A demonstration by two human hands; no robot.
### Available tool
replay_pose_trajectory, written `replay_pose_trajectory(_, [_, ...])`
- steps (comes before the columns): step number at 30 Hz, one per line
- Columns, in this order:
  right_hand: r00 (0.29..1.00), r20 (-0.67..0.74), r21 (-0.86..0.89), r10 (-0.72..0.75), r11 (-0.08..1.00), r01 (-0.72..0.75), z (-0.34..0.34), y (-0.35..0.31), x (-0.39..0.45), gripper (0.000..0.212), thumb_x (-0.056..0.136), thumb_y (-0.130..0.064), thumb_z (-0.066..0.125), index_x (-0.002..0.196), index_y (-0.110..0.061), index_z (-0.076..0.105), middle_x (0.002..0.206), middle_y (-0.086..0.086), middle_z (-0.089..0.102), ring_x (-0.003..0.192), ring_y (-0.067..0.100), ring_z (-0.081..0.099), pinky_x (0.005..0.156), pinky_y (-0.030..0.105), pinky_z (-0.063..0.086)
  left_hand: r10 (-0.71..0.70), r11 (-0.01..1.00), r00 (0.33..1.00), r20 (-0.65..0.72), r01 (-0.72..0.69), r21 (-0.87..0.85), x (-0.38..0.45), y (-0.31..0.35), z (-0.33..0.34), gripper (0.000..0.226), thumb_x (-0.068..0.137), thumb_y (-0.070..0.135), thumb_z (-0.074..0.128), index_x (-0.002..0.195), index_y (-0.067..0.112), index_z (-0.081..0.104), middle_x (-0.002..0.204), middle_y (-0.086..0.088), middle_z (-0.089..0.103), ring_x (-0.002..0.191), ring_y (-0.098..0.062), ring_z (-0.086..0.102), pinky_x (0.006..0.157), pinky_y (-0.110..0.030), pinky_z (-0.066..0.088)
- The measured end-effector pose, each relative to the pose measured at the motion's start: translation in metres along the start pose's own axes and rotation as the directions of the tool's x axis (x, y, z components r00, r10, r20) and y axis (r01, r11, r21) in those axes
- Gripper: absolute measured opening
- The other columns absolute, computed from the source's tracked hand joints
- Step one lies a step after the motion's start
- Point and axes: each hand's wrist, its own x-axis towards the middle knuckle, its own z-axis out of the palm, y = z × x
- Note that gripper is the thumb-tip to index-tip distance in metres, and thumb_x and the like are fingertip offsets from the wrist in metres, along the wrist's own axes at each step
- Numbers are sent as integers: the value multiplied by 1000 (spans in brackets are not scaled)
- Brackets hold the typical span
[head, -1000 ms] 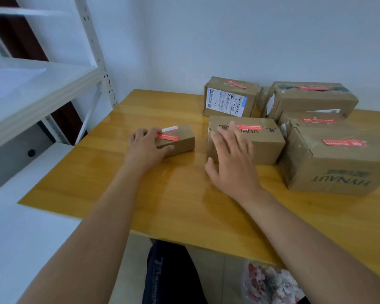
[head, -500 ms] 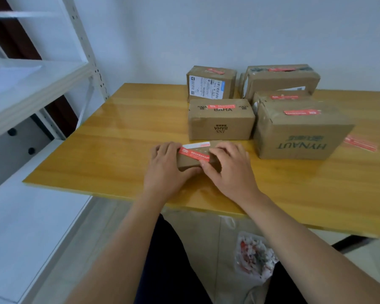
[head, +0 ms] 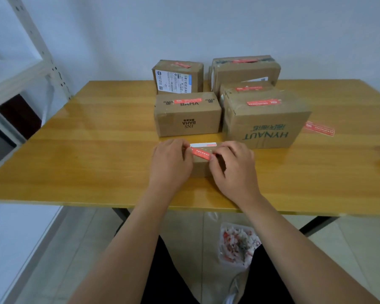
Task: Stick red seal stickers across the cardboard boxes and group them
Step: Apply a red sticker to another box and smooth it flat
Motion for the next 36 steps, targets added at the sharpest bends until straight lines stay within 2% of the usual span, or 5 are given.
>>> replay_pose_trajectory(6, [999,-8,-34,-41,999,41,-1,-2,-1,20,91,-28,59,98,-12,70,107,3,64,102,21,56,85,38,38,-47,999,999,1,47,15,7,-5,2,18,96,21,54,105,14,69,109,-3,62,106,-22,48,94,-31,35])
replay_pose_trajectory(11, [999,34,-43,-27,999,28,-1,-3,-1,28,92,-34,55,100,-11,69,112,4,63,107,21,54,88,39,38,-31,998,999,33,29,55,13,-6,1,21,101,19,45,105,9,64,110,-8,56,95,-18,40,87,-29,34])
replay_pose_trajectory(19, [998,59,-79,-16,997,20,-1,-4,-1,30,92,-36,55,102,-11,68,115,4,62,110,23,54,89,41,39,80,994,995,-63,-75,79,8,-6,11,16,99,14,44,98,7,58,99,-11,62,90,-30,51,78,-42,40])
replay_pose_trajectory(29, [998,61,-94,-15,995,21,-1,-5,-1,30,91,-37,55,102,-12,68,115,3,62,110,23,54,89,39,36,85,996,992,-93,-87,-11,1,-6,9,31,101,29,31,96,13,57,97,-3,66,88,-25,54,75,-36,36])
replay_pose_trajectory(36, [998,67,-93,-15,995,21,-2,-6,-1,29,91,-36,54,102,-12,68,115,4,62,110,24,54,89,39,35,75,994,997,1,-74,-76,3,-11,5,12,93,24,57,102,18,63,94,7,61,92,-17,54,83,-44,48])
